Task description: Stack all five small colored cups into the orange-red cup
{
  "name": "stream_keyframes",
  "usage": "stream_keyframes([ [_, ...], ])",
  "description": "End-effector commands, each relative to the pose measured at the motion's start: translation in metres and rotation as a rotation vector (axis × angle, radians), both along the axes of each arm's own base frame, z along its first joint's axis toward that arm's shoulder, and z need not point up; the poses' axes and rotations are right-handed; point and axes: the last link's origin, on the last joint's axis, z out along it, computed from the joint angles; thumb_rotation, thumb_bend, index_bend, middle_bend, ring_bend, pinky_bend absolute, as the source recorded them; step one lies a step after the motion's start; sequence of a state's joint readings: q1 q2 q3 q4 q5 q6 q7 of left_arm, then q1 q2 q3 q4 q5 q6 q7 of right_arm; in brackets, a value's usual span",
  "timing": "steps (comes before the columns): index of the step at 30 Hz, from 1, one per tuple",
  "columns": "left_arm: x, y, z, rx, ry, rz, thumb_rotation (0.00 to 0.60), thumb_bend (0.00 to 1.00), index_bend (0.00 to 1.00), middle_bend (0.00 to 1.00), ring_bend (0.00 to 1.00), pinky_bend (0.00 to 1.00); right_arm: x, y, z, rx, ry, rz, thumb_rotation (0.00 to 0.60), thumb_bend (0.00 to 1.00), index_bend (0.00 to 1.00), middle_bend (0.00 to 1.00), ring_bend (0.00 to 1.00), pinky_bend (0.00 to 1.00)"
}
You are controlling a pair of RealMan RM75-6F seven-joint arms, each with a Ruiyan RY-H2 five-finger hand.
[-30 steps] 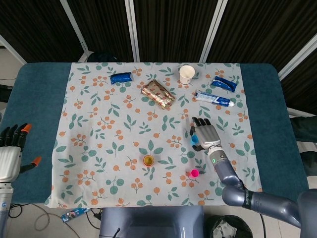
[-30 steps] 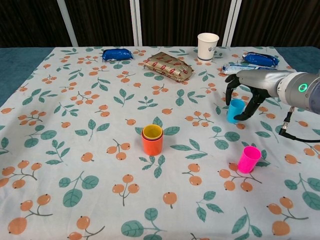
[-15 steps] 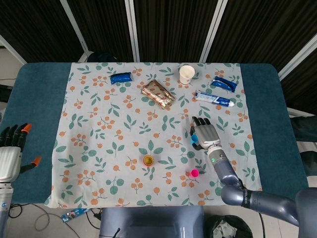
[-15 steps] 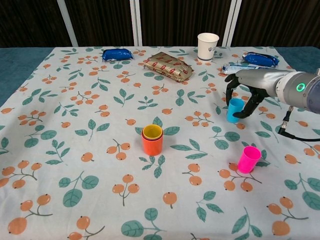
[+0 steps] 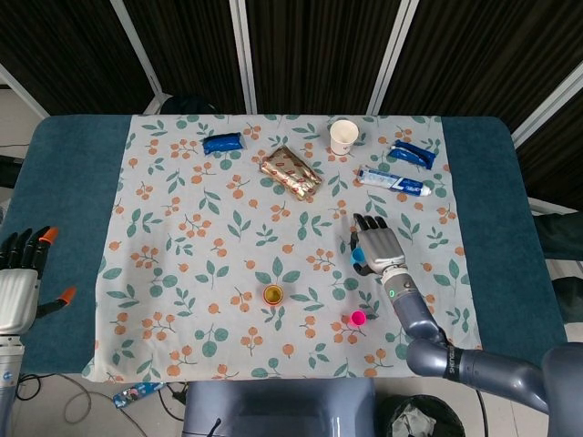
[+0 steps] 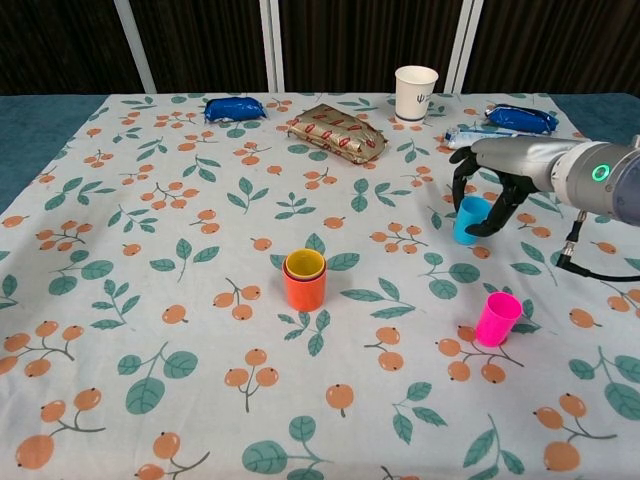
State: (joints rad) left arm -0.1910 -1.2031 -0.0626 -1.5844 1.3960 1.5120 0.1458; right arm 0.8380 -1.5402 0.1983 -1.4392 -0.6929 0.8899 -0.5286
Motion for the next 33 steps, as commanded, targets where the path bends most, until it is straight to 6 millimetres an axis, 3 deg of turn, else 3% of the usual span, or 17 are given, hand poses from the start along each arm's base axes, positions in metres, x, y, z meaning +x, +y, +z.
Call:
stream_keyframes([
  [1, 0.000, 0.000, 0.000, 0.000, 0.001, 0.000, 0.600, 0.16, 0.08, 0.06, 0.00, 0.03, 0.002, 0.000, 0.002, -0.004, -0.005, 0.004, 0.600, 0.39, 0.51, 0.06, 0.08, 0.09],
  [10, 0.000, -0.001, 0.002, 0.009, -0.001, 0.000, 0.600, 0.16, 0.08, 0.06, 0.00, 0.03, 0.023, 0.014, 0.020, 0.013, -0.041, 0.077, 0.600, 0.39, 0.52, 0.06, 0.08, 0.09],
  [19, 0.001, -0.001, 0.003, 0.009, -0.003, 0.000, 0.600, 0.16, 0.08, 0.06, 0.00, 0.03, 0.054, 0.057, 0.038, 0.061, -0.072, 0.217, 0.600, 0.39, 0.52, 0.06, 0.08, 0.09],
  [33, 0.000, -0.001, 0.004, 0.012, -0.006, 0.000, 0.600, 0.16, 0.08, 0.06, 0.00, 0.03, 0.094, 0.091, 0.017, 0.146, -0.123, 0.342, 0.600, 0.39, 0.52, 0.06, 0.08, 0.09],
])
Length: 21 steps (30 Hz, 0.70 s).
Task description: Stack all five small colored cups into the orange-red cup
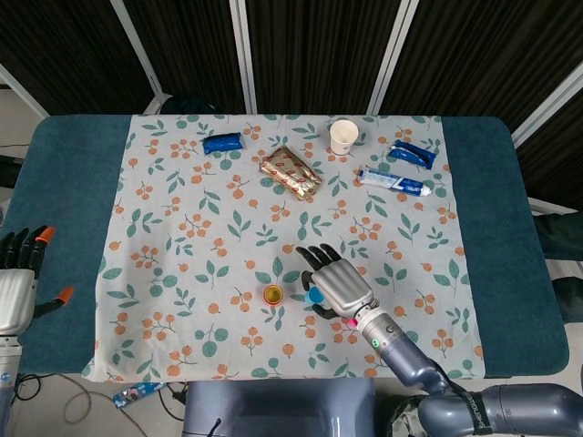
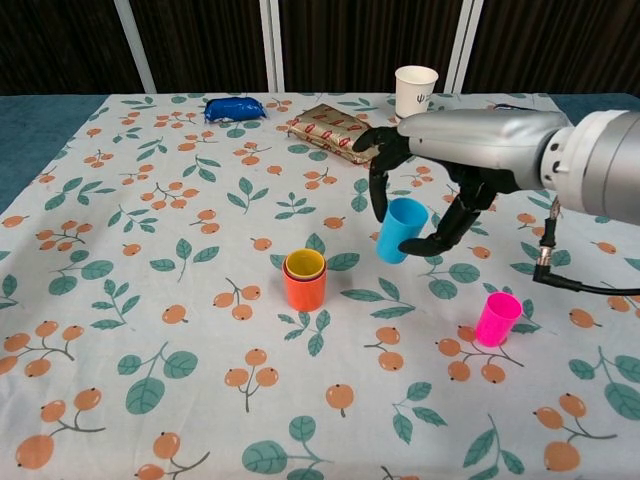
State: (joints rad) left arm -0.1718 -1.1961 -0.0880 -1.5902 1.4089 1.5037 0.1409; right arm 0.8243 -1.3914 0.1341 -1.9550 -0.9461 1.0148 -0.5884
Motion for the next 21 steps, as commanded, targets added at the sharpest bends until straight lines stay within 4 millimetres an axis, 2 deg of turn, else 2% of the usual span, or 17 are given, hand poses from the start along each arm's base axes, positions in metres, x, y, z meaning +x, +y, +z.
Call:
stream_keyframes([
  [1, 0.000, 0.000, 0.001, 0.001, -0.001, 0.000, 0.600, 0.16, 0.08, 0.06, 0.00, 0.03, 0.006, 0.002, -0.007, -0.007, 0.007, 0.024, 0.600, 0.39, 0.52, 0.06, 0.08, 0.09],
  [21, -0.001, 0.000, -0.001, 0.000, 0.008, 0.004, 0.600, 0.16, 0.08, 0.06, 0.00, 0.03, 0.032, -0.006, -0.037, -0.001, -0.003, 0.014, 0.600, 0.39, 0.52, 0.06, 0.08, 0.09],
])
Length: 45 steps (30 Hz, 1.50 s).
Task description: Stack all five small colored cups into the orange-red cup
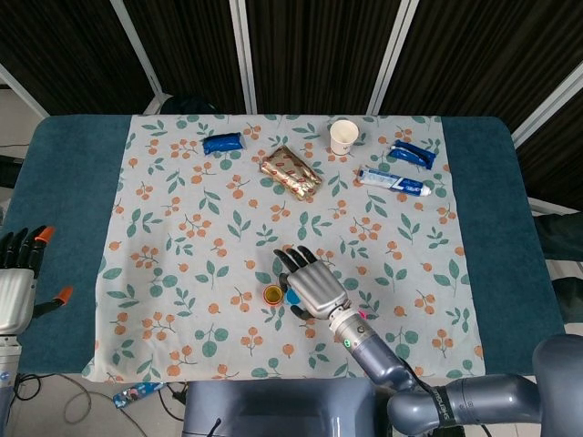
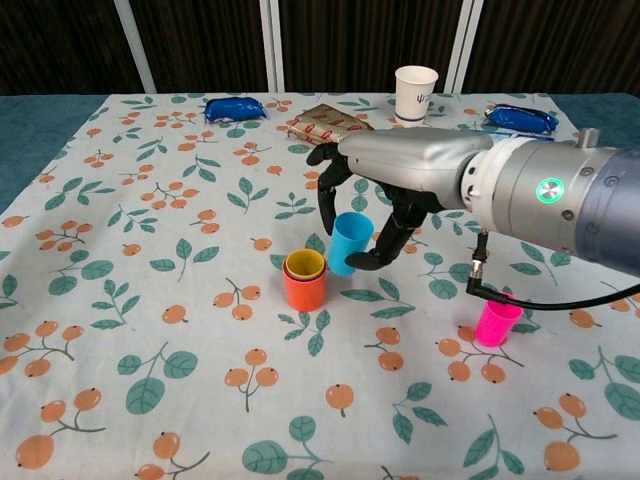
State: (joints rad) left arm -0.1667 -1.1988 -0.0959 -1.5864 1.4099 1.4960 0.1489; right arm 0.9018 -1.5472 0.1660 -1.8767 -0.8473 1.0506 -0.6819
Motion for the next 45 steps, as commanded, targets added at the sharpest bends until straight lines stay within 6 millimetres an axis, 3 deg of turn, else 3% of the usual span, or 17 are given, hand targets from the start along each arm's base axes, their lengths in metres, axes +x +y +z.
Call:
stream_keyframes([
  [1, 0.000, 0.000, 0.000, 0.000, 0.001, -0.001, 0.600, 0.16, 0.08, 0.06, 0.00, 0.03, 0.007, -0.003, -0.004, -0.001, -0.004, 0.000, 0.600, 0.39, 0.52, 0.06, 0.08, 0.09],
  [29, -0.002, 0.001, 0.004, 0.011, -0.008, 0.005, 0.600, 0.16, 0.08, 0.06, 0.00, 0.03, 0.023, -0.011, -0.032, 0.033, 0.006, -0.023, 0.600, 0.39, 0.52, 0.06, 0.08, 0.09],
  [32, -0.002, 0.001, 0.004, 0.010, -0.008, 0.005, 0.600, 0.16, 0.08, 0.06, 0.00, 0.03, 0.023, -0.010, -0.034, 0.042, 0.013, -0.020, 0.600, 0.39, 0.43, 0.06, 0.08, 0.09],
  [36, -0.002, 0.001, 0.004, 0.012, -0.008, 0.006, 0.600, 0.16, 0.08, 0.06, 0.00, 0.03, 0.022, -0.010, -0.034, 0.050, 0.030, -0.021, 0.600, 0.39, 0.18, 0.06, 0.07, 0.09],
  [39, -0.003, 0.001, 0.005, 0.014, -0.007, 0.007, 0.600, 0.16, 0.08, 0.06, 0.00, 0.03, 0.022, -0.010, -0.031, 0.055, 0.041, -0.022, 0.600, 0.38, 0.08, 0.04, 0.06, 0.09],
  [45, -0.002, 0.001, 0.005, 0.015, -0.005, 0.006, 0.600, 0.16, 0.08, 0.06, 0.00, 0.03, 0.023, -0.011, -0.014, 0.025, 0.043, -0.017, 0.600, 0.37, 0.07, 0.03, 0.05, 0.09],
])
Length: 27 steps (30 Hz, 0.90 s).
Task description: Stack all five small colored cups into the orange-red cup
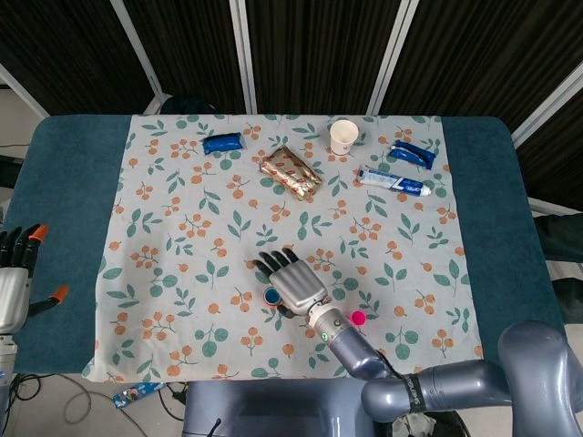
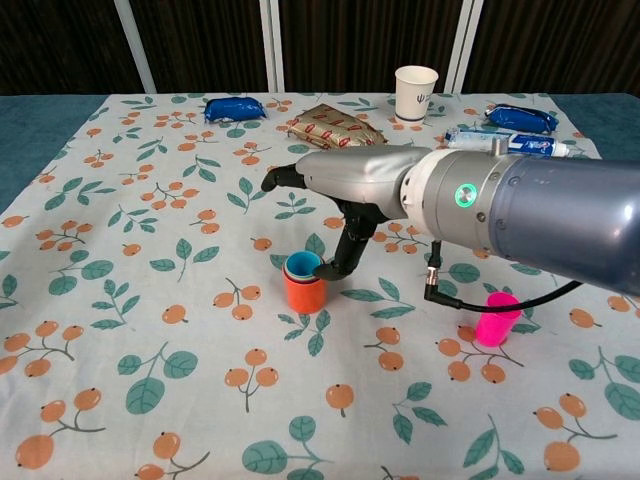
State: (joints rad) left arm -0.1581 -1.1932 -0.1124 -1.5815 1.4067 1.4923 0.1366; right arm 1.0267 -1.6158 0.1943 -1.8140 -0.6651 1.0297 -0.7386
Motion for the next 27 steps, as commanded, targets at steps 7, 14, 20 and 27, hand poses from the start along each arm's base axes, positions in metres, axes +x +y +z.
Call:
stream_keyframes([
  [7, 0.001, -0.001, 0.001, 0.006, 0.002, -0.003, 0.600, 0.16, 0.08, 0.06, 0.00, 0.03, -0.028, 0.004, 0.065, -0.131, 0.013, 0.003, 0.600, 0.37, 0.18, 0.03, 0.05, 0.09],
  [14, 0.004, -0.002, -0.002, 0.003, 0.007, -0.010, 0.600, 0.16, 0.08, 0.06, 0.00, 0.03, -0.069, 0.030, 0.094, -0.132, 0.065, -0.011, 0.600, 0.37, 0.20, 0.03, 0.05, 0.09],
  [20, 0.006, -0.003, -0.004, 0.003, 0.011, -0.012, 0.600, 0.16, 0.08, 0.06, 0.00, 0.03, -0.089, 0.054, 0.084, -0.074, 0.028, -0.008, 0.600, 0.37, 0.23, 0.03, 0.05, 0.09],
  [27, 0.005, -0.003, -0.002, 0.009, 0.011, -0.010, 0.600, 0.16, 0.08, 0.06, 0.00, 0.03, -0.104, 0.061, 0.065, -0.072, 0.029, -0.003, 0.600, 0.37, 0.26, 0.03, 0.05, 0.09],
])
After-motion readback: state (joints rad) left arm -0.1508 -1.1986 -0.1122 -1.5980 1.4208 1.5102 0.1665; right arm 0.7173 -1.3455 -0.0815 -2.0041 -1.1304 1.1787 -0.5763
